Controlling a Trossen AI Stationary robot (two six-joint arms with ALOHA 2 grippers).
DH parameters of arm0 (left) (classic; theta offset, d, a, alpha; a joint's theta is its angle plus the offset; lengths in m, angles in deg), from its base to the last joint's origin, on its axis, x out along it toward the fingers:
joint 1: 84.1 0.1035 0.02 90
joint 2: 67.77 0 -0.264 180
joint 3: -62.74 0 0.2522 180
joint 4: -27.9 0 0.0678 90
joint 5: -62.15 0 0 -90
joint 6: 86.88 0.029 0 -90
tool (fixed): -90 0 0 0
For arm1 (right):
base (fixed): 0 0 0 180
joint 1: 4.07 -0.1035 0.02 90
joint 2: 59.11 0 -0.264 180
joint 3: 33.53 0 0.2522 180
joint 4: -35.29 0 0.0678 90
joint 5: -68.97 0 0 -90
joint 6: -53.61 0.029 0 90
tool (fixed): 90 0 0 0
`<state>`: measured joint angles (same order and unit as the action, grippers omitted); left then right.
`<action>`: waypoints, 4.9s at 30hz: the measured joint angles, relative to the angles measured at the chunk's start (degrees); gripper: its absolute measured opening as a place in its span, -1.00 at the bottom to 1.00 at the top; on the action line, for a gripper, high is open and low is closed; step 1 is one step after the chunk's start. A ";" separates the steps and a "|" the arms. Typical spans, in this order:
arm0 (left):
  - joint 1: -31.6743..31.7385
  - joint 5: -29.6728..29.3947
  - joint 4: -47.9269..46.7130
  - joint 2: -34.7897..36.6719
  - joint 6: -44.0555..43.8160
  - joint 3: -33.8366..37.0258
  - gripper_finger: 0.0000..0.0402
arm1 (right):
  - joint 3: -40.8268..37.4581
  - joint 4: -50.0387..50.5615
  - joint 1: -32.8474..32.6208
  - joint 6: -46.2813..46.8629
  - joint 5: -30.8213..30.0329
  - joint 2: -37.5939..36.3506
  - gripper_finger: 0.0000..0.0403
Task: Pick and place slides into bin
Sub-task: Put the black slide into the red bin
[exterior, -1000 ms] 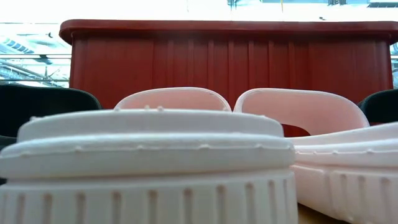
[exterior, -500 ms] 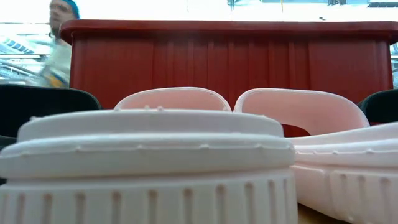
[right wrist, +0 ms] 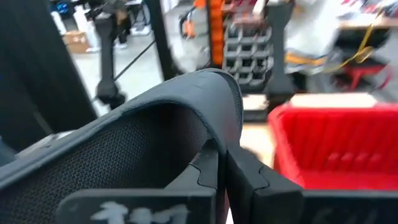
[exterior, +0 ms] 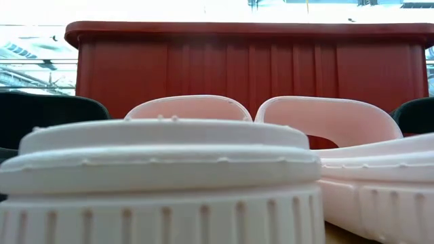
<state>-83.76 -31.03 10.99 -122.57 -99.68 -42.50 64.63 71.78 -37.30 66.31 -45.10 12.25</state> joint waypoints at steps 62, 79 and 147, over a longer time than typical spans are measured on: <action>0.02 -5.97 0.45 -2.95 1.55 0.00 0.01 | 3.34 28.32 47.96 -24.75 -17.79 23.72 -0.99; 0.02 -5.88 2.44 -2.78 2.60 0.00 0.01 | 2.58 23.07 49.61 -25.02 -14.71 34.65 -0.99; 0.00 -5.84 2.91 -2.49 3.63 0.00 0.01 | -20.17 3.71 60.31 -36.01 -1.50 27.58 -0.97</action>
<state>-83.75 -36.86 13.90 -125.07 -96.05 -42.50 44.45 75.49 23.00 30.30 -46.61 39.83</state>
